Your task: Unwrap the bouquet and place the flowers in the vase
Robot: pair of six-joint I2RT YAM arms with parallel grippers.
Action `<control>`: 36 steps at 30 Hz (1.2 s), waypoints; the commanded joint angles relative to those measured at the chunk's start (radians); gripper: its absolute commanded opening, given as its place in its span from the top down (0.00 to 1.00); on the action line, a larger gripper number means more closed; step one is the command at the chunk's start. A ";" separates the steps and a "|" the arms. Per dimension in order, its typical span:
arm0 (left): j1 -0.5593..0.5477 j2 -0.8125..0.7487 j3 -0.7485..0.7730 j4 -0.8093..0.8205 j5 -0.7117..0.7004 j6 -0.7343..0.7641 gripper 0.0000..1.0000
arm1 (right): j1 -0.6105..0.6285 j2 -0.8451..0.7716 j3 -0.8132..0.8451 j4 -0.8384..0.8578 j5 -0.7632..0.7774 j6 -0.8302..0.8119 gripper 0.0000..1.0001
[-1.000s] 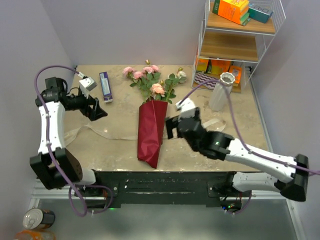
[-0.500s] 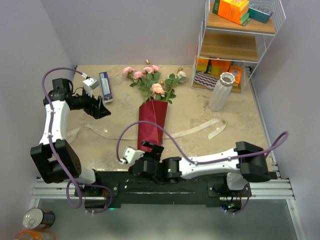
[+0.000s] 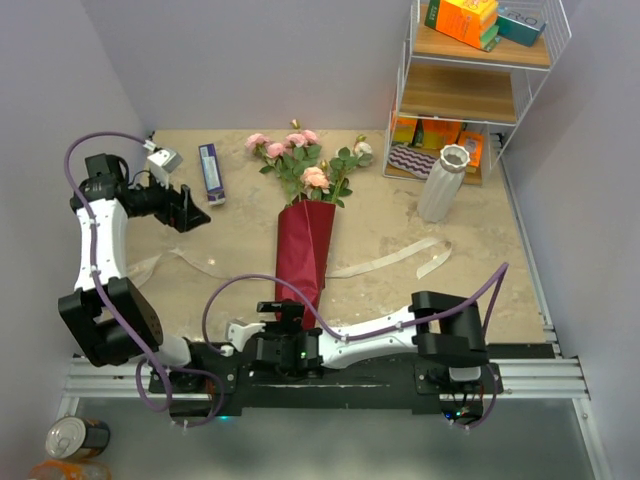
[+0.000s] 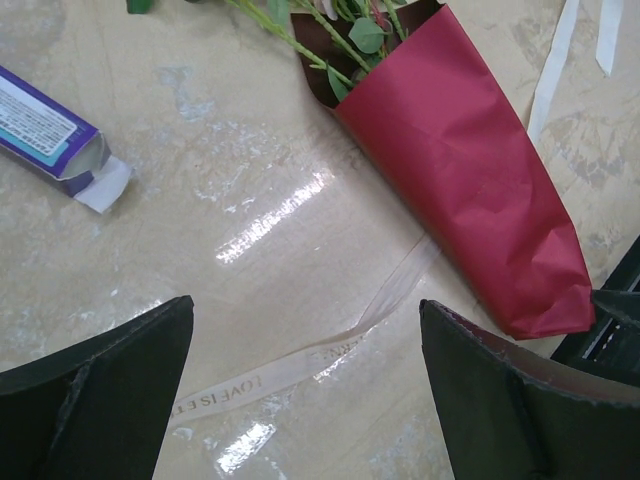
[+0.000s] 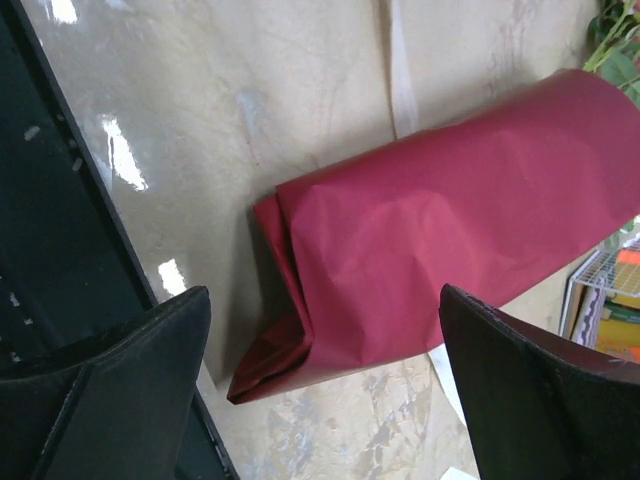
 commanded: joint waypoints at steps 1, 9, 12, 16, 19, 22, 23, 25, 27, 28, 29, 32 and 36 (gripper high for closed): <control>0.046 0.016 0.063 -0.060 0.064 0.047 0.01 | 0.003 0.070 0.039 0.002 0.082 -0.047 0.01; 0.082 0.014 0.073 -0.125 0.090 0.109 0.01 | -0.005 0.099 0.017 0.113 0.210 -0.075 0.21; 0.080 -0.009 0.038 -0.116 0.093 0.119 0.01 | -0.005 0.073 -0.018 0.236 0.263 -0.135 0.35; 0.083 -0.021 0.017 -0.122 0.083 0.138 0.01 | -0.008 0.041 -0.064 0.387 0.294 -0.207 0.45; 0.091 -0.021 0.017 -0.125 0.081 0.146 0.01 | -0.023 0.043 -0.073 0.391 0.308 -0.210 0.59; 0.096 -0.019 0.020 -0.137 0.087 0.157 0.01 | -0.038 -0.005 -0.084 0.390 0.306 -0.164 0.78; 0.097 -0.019 0.020 -0.142 0.087 0.160 0.01 | -0.040 -0.020 -0.087 0.396 0.311 -0.146 0.85; 0.096 -0.019 0.015 -0.145 0.089 0.168 0.01 | -0.038 -0.080 -0.093 0.414 0.334 -0.121 0.98; 0.097 -0.022 0.012 -0.145 0.092 0.169 0.01 | -0.038 -0.130 -0.105 0.436 0.352 -0.063 1.00; 0.097 -0.022 0.009 -0.148 0.092 0.171 0.01 | -0.040 -0.182 -0.110 0.439 0.360 -0.037 1.00; 0.097 -0.025 0.007 -0.149 0.090 0.172 0.01 | -0.038 -0.207 -0.115 0.439 0.371 0.014 1.00; 0.097 -0.033 0.006 -0.146 0.084 0.178 0.00 | -0.034 -0.273 -0.121 0.367 0.409 0.165 1.00; 0.096 -0.042 0.003 -0.146 0.078 0.185 0.00 | -0.014 -0.327 -0.165 0.279 0.441 0.347 1.00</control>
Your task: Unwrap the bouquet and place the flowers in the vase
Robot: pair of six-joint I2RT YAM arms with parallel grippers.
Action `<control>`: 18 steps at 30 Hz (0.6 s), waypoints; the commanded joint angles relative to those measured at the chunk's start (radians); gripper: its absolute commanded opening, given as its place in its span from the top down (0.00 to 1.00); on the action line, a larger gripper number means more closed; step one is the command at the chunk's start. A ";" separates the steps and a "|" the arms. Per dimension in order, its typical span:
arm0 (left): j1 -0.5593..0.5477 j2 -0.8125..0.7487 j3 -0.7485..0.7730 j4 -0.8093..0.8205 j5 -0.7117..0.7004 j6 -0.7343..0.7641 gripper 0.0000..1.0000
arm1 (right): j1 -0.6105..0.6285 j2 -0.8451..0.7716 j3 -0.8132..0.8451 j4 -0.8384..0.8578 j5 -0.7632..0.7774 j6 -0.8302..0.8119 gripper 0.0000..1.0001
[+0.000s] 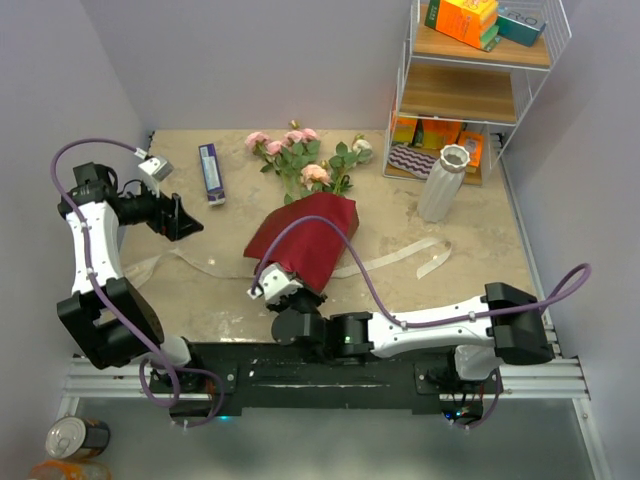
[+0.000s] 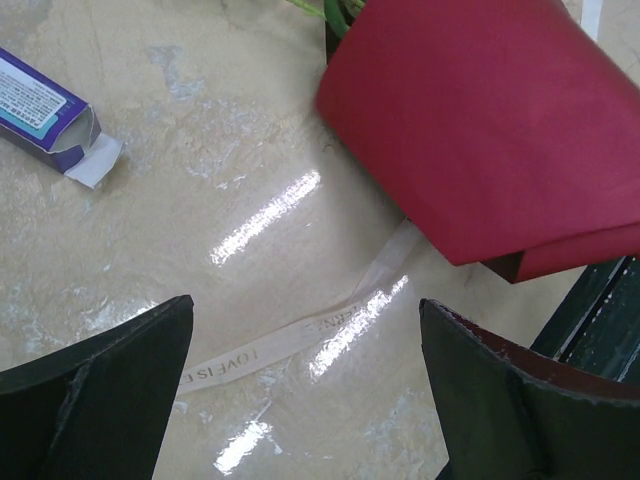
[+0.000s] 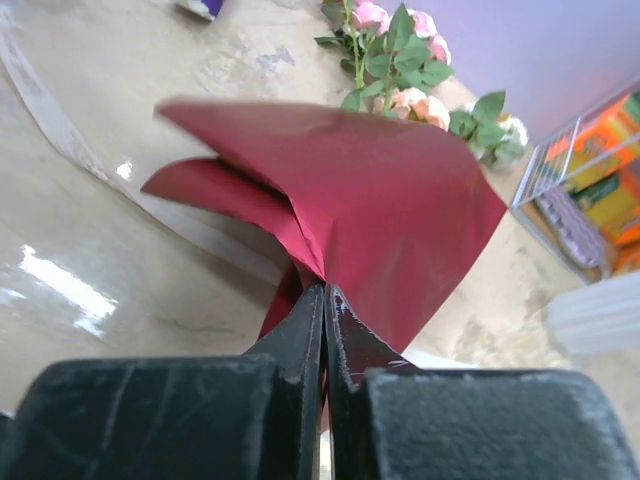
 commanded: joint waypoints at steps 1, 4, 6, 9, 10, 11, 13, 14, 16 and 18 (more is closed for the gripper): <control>0.009 -0.043 -0.008 -0.004 0.021 0.028 0.01 | 0.026 -0.049 -0.050 -0.138 0.102 0.285 0.90; 0.009 -0.042 -0.010 -0.004 0.016 0.034 0.00 | 0.026 -0.072 -0.052 -0.310 0.122 0.492 0.32; 0.009 -0.042 -0.008 -0.006 0.013 0.037 0.01 | 0.026 -0.092 -0.055 -0.364 0.090 0.615 0.19; 0.009 -0.039 0.002 -0.004 0.019 0.031 0.01 | 0.027 -0.095 -0.059 -0.309 0.026 0.567 0.06; 0.009 -0.037 0.007 -0.009 0.022 0.029 0.01 | 0.024 -0.090 -0.055 -0.267 0.020 0.538 0.04; 0.009 -0.034 0.013 -0.015 0.027 0.028 0.01 | 0.026 -0.083 -0.036 -0.248 0.018 0.473 0.01; 0.009 -0.031 0.029 -0.032 0.039 0.032 0.00 | 0.018 -0.060 -0.012 -0.190 0.006 0.391 0.01; 0.009 -0.032 0.033 -0.038 0.039 0.035 0.01 | 0.001 -0.052 0.023 -0.182 0.006 0.378 0.01; 0.009 -0.035 0.042 -0.047 0.041 0.039 0.01 | -0.028 -0.044 0.057 -0.180 -0.002 0.372 0.01; 0.009 -0.037 0.047 -0.050 0.039 0.042 0.01 | -0.083 -0.046 0.103 -0.197 -0.010 0.381 0.02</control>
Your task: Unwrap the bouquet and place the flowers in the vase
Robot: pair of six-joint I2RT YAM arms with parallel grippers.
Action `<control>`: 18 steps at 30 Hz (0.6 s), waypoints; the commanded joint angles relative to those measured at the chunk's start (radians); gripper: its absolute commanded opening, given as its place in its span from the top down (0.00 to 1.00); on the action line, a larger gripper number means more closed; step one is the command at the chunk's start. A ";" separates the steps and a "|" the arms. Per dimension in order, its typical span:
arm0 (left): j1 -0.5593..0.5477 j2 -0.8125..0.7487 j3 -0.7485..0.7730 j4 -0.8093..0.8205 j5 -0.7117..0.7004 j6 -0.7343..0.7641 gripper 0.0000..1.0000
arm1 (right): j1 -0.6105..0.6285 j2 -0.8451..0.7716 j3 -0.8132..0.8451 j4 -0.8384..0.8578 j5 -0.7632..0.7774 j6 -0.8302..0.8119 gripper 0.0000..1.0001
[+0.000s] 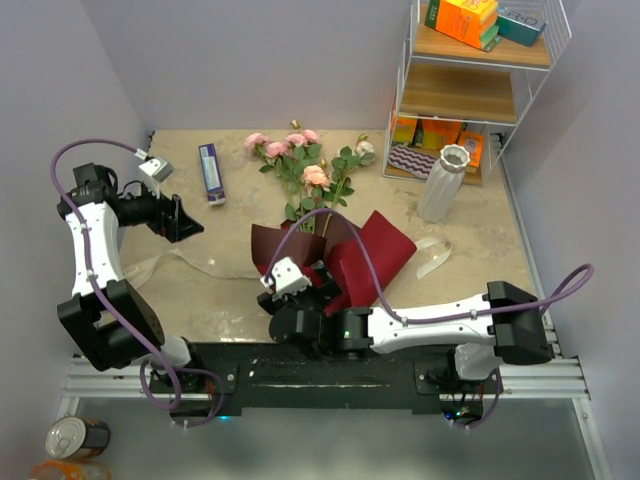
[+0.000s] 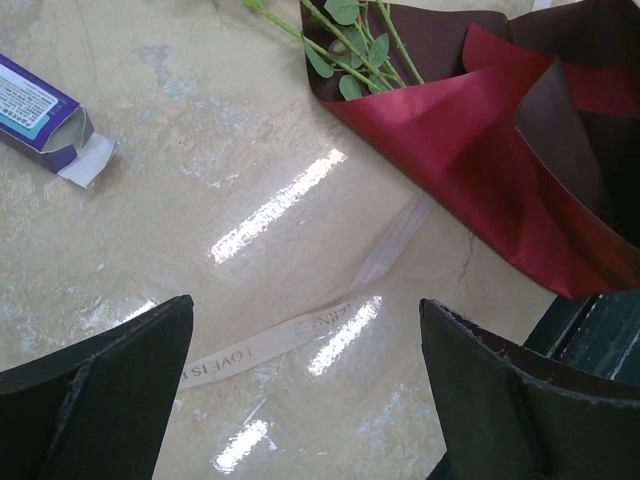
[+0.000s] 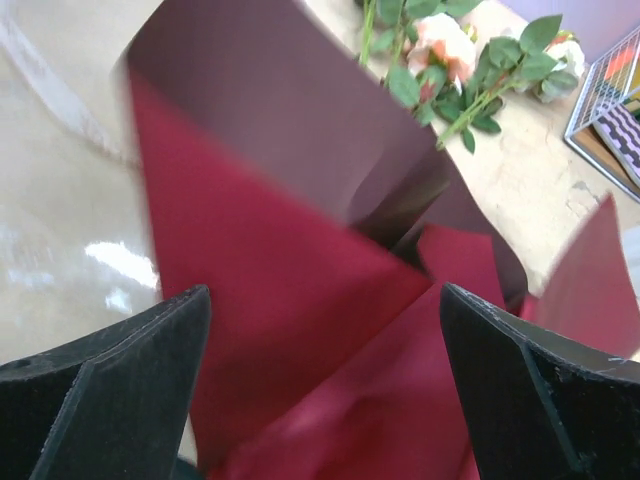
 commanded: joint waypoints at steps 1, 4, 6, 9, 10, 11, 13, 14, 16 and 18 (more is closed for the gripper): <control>0.009 -0.026 0.048 -0.028 0.035 0.028 0.01 | -0.101 -0.021 0.119 0.053 -0.043 0.000 0.02; 0.009 -0.031 0.054 -0.028 0.027 0.031 0.00 | -0.191 -0.061 0.132 0.033 -0.198 0.063 0.01; 0.009 -0.032 0.059 -0.031 0.027 0.031 0.01 | -0.245 -0.092 0.119 0.042 -0.295 0.097 0.01; 0.009 -0.037 0.086 -0.054 0.041 0.041 0.01 | -0.296 -0.191 0.022 0.149 -0.479 0.122 0.01; 0.009 -0.039 0.099 -0.074 0.047 0.042 0.00 | -0.313 -0.216 0.005 0.152 -0.508 0.157 0.01; 0.009 -0.039 0.112 -0.086 0.053 0.045 0.01 | -0.346 -0.252 -0.019 0.157 -0.530 0.166 0.01; 0.009 -0.037 0.157 -0.125 0.073 0.059 0.01 | -0.374 -0.273 -0.019 0.129 -0.547 0.169 0.01; 0.008 -0.037 0.172 -0.135 0.082 0.060 0.01 | -0.391 -0.265 0.009 0.105 -0.544 0.160 0.01; 0.002 -0.037 0.217 -0.166 0.084 0.059 0.01 | -0.402 -0.238 0.065 -0.002 -0.510 0.142 0.01; -0.014 -0.036 0.252 -0.194 0.075 0.074 0.01 | -0.438 -0.170 0.148 -0.114 -0.524 0.133 0.02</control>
